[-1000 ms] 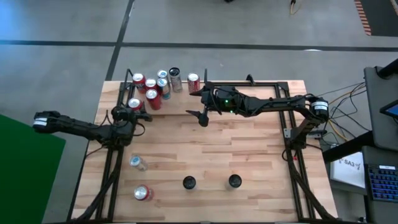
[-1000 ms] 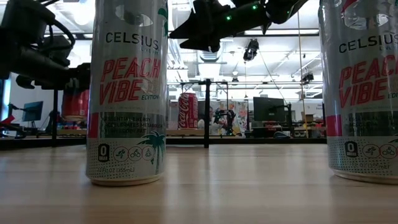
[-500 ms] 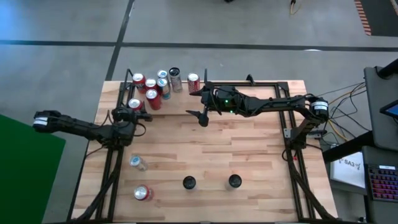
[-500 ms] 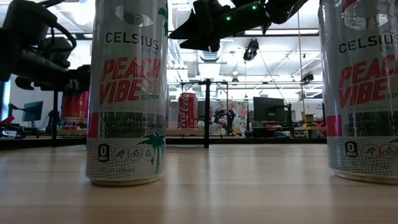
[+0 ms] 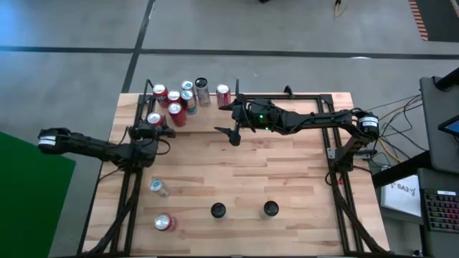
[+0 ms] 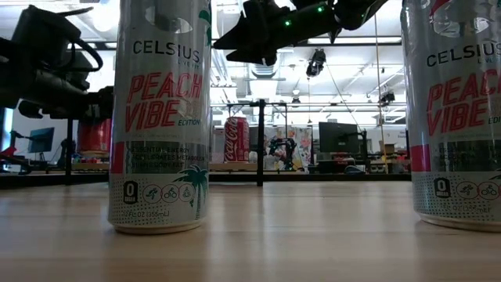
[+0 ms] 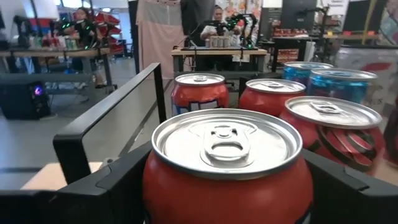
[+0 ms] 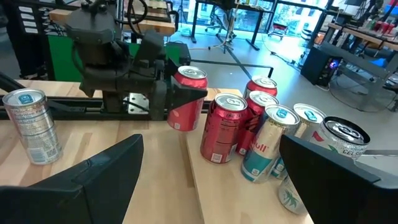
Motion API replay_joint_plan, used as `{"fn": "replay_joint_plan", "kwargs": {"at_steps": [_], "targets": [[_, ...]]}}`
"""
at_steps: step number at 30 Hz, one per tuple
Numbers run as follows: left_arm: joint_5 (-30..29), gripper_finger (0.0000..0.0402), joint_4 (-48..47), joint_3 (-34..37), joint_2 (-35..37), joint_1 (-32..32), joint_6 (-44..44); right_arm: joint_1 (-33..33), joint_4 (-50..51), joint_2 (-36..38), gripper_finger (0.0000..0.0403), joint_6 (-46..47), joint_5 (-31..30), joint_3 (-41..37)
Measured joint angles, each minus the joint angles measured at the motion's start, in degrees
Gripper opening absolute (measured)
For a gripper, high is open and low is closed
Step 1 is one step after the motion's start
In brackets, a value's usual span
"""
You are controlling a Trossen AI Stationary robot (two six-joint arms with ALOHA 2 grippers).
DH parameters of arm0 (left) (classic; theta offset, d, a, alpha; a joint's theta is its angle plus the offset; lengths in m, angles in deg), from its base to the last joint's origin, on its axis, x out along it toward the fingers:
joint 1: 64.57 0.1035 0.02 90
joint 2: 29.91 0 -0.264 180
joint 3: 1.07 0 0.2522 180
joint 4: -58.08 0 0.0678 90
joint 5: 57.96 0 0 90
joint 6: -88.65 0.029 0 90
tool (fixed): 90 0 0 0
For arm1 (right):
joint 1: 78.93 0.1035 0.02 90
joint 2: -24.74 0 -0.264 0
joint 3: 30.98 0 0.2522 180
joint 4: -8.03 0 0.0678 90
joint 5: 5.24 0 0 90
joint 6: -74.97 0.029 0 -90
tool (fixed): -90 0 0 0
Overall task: Place canned beverage on shelf
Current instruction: Put the top orange soda can on the shelf aligned with the other orange soda can
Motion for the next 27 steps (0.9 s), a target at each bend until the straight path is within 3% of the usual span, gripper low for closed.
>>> {"fn": "replay_joint_plan", "kwargs": {"at_steps": [15,27], "targets": [[0.1,0.0300,0.3,-0.4,-4.0,1.4,-5.1,0.0,0.0,0.0,0.0365,-0.3,0.0,0.0],[0.0,0.0300,0.2,-1.6,-7.6,4.3,-4.0,0.0,0.1,0.0,0.0365,-0.2,0.0,0.0]]}}
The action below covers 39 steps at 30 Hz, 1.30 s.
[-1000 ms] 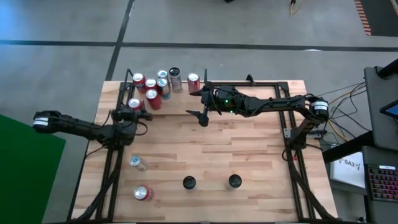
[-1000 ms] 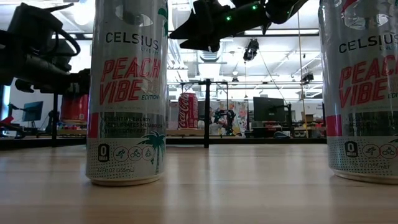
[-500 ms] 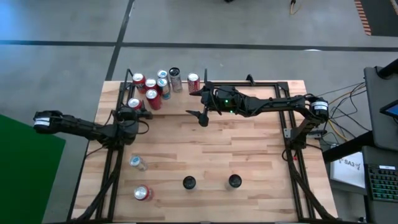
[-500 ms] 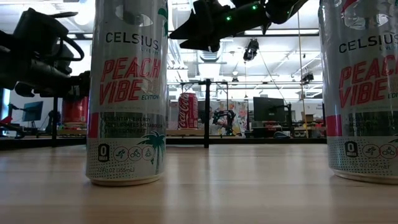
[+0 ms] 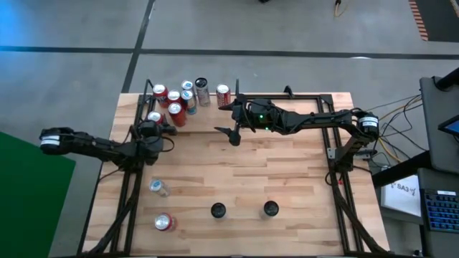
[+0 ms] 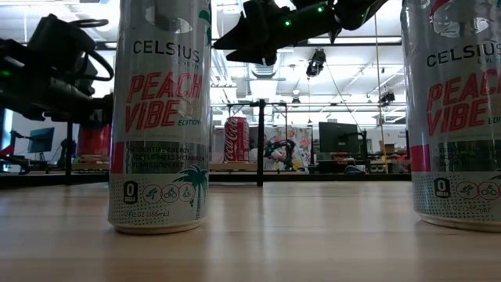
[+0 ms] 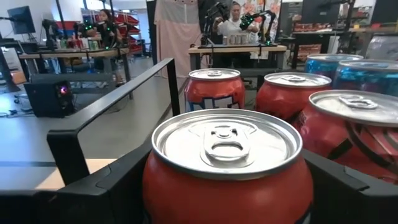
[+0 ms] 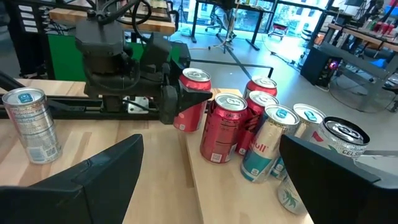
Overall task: Place canned beverage on shelf
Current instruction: Put the top orange soda can on the shelf aligned with the other orange soda can
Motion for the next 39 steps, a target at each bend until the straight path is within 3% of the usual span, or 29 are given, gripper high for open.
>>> {"fn": "replay_joint_plan", "kwargs": {"at_steps": [19,39], "targets": [[0.1,0.0300,0.1,-2.7,-6.6,2.2,-0.9,0.0,0.0,0.0,0.0366,-0.2,0.0,0.0],[1.2,0.0300,0.0,-3.4,-7.0,2.2,-0.4,0.0,0.0,0.0,0.0366,0.2,0.0,0.0]]}}
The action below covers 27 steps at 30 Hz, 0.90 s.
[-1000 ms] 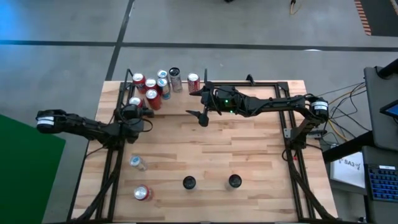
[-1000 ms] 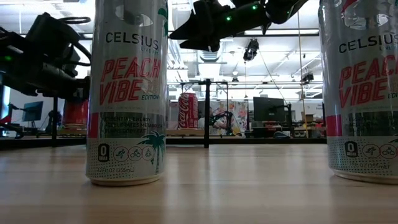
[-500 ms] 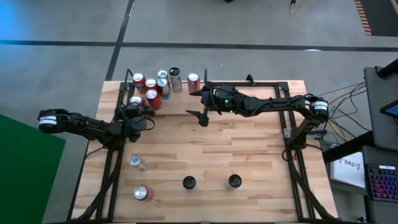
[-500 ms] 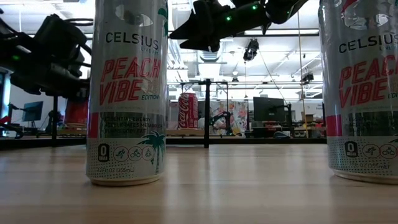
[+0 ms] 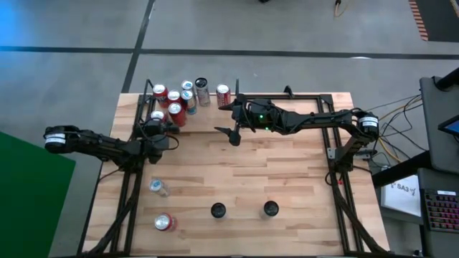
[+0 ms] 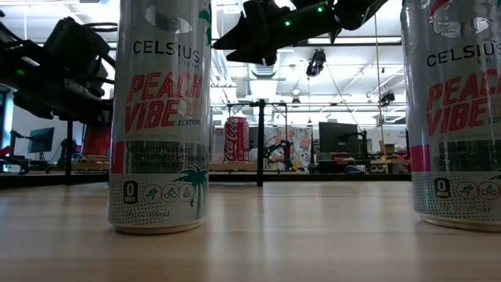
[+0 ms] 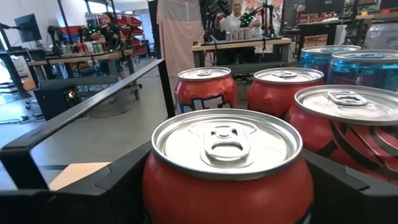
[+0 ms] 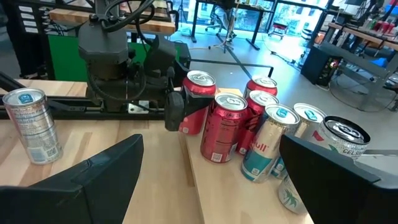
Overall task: Place canned beverage on shelf
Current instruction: Put the top orange soda can on the shelf aligned with the other orange soda can
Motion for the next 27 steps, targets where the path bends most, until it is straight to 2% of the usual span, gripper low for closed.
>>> {"fn": "replay_joint_plan", "kwargs": {"at_steps": [13,20,27], "targets": [[0.2,0.0350,0.1,-0.1,-0.5,0.0,-0.1,0.0,0.3,0.0,0.0366,0.0,0.0,0.0],[0.2,0.0355,0.1,-0.2,-0.1,0.0,0.9,0.0,0.3,0.0,0.0366,0.0,0.0,0.0],[-1.2,0.0355,0.2,-3.0,0.6,0.0,6.5,0.0,0.3,0.0,0.0366,0.0,0.0,0.0]]}}
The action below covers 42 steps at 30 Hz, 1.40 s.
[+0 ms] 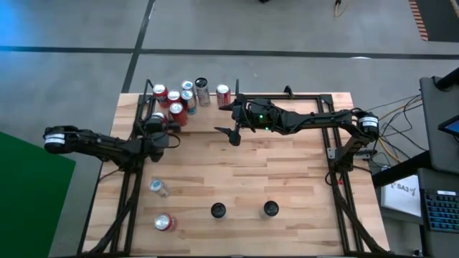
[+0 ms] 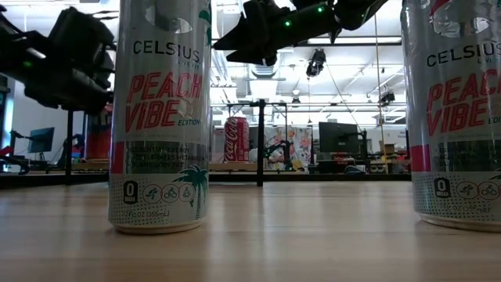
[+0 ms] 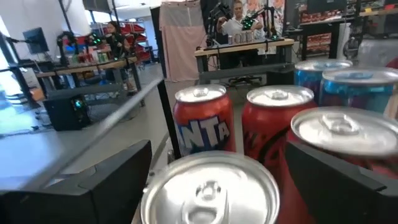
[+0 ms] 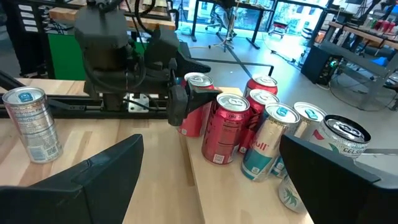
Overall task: Place canned beverage on shelf
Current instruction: Put the top orange soda can on the shelf aligned with the other orange soda can
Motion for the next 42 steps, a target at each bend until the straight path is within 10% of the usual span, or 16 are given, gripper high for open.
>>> {"fn": "replay_joint_plan", "kwargs": {"at_steps": [27,42], "targets": [[-3.6,0.0356,0.0,-21.2,9.2,-4.2,32.2,0.0,0.2,0.2,0.0365,0.9,0.0,0.0],[-3.6,0.0355,-0.4,-30.2,11.5,-27.4,42.6,0.0,0.4,0.2,0.0365,0.9,0.0,0.0]]}}
